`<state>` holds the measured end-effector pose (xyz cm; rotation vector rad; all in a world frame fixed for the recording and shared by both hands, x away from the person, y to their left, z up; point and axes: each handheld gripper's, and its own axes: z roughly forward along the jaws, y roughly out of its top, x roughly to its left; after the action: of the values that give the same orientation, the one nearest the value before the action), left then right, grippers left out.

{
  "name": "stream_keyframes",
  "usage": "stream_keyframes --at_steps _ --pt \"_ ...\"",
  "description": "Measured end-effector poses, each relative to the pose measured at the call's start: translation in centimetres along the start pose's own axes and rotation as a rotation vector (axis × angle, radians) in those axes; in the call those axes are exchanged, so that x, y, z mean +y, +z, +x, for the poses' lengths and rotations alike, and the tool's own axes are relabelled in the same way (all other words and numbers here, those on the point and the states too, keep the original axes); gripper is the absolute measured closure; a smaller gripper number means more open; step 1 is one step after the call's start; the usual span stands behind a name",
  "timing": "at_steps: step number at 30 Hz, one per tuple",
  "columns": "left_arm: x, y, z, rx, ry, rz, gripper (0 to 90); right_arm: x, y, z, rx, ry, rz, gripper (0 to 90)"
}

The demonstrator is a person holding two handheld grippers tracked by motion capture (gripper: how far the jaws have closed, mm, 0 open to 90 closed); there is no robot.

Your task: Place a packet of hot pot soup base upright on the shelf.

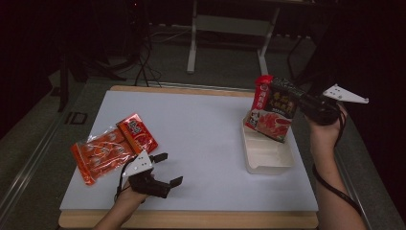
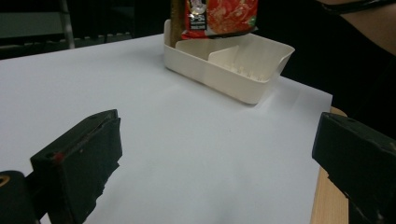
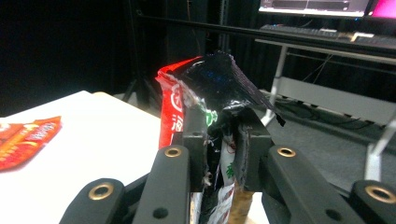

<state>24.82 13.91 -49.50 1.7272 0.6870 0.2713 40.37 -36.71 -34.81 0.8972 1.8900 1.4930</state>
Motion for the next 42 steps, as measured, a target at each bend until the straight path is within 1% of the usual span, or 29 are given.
stream_keyframes --at_steps 2,4,6,8,10,12,14,16,17,18,20,22,24,27,28,29,32,33,36,37,38,39,40,41,42 --pt "-0.1 0.0 0.0 -0.003 -0.002 0.002 2.3 -0.1 0.3 -0.2 0.004 -0.013 0.009 76.8" --pt "-0.1 0.0 0.0 -0.003 -0.001 0.007 2.3 -0.4 0.7 -0.5 0.017 -0.012 0.017 76.8" --pt "-0.2 0.0 0.1 0.0 -0.002 0.004 2.3 -0.6 1.0 -0.6 0.02 -0.021 0.034 76.8" --pt "-0.3 0.0 0.1 -0.002 -0.006 0.005 2.3 -0.9 1.3 -0.6 0.03 -0.028 0.038 76.8" --pt "-0.3 0.1 0.1 0.003 0.003 0.011 2.3 -1.2 1.6 -0.8 0.043 -0.038 0.04 76.6" --pt "-0.4 0.1 0.1 0.002 0.022 0.019 2.3 -1.5 2.0 -0.9 0.062 -0.032 0.047 76.2" --pt "-0.4 0.1 0.0 0.004 0.024 0.016 2.3 -1.7 2.2 -0.9 0.077 -0.041 0.054 76.2" --pt "-0.3 0.1 0.0 0.002 0.021 0.014 2.3 -2.0 2.4 -0.9 0.093 -0.038 0.053 75.7" --pt "-0.3 0.1 0.0 0.005 0.022 0.011 2.3 -2.1 2.4 -0.9 0.098 -0.044 0.052 75.6" --pt "-0.3 0.1 0.0 0.004 0.018 0.009 2.3 -2.2 2.5 -0.9 0.115 -0.049 0.046 75.3" --pt "-0.4 0.1 0.1 -0.001 0.013 0.009 2.3 -2.5 2.5 -0.9 0.122 -0.053 0.046 75.2" --pt "-0.4 0.1 0.0 -0.001 0.014 0.008 2.3 -2.7 2.6 -1.0 0.147 -0.05 0.038 74.8" --pt "-0.4 0.2 0.0 -0.001 0.014 0.008 2.3 -2.9 2.7 -0.8 0.152 -0.053 0.046 74.6" --pt "-0.4 0.2 0.1 -0.003 0.009 0.004 2.3 -3.3 2.9 -0.8 0.164 -0.039 0.055 74.1" --pt "-0.4 0.2 0.1 -0.004 0.008 0.005 2.3 -3.5 3.0 -0.9 0.172 -0.023 0.055 73.7" --pt "-0.4 0.2 0.1 -0.006 0.008 0.006 2.3 -3.7 3.0 -0.9 0.17 -0.008 0.056 73.4" --pt "-0.5 0.2 0.1 -0.004 0.01 0.01 2.3 -4.1 3.1 -0.8 0.175 0.016 0.057 72.4" --pt "-0.5 0.2 0.1 -0.002 0.011 0.009 2.3 -4.2 3.1 -0.8 0.173 0.013 0.058 72.3" --pt "-0.5 0.2 0.0 -0.004 0.014 0.009 2.3 -4.4 3.0 -0.8 0.162 0.033 0.053 72.1" --pt "-0.5 0.1 0.0 -0.004 0.014 0.008 2.3 -4.5 2.9 -0.8 0.152 0.038 0.049 72.1" --pt "-0.5 0.1 0.0 -0.005 0.014 0.008 2.3 -4.8 2.9 -0.8 0.151 0.049 0.048 72.1" --pt "-0.5 0.1 0.0 -0.005 0.012 0.007 2.3 -5.1 2.9 -0.8 0.154 0.05 0.054 72.1" --pt "-0.5 0.0 0.0 -0.004 0.012 0.006 2.3 -5.6 2.9 -0.8 0.151 0.044 0.074 71.9" --pt "-0.5 0.0 0.0 -0.002 0.01 0.005 2.3 -5.9 2.9 -0.9 0.153 0.049 0.077 71.6" --pt "-0.5 0.0 0.1 -0.002 0.007 0.003 2.3 -6.3 2.8 -1.0 0.156 0.064 0.061 70.6"
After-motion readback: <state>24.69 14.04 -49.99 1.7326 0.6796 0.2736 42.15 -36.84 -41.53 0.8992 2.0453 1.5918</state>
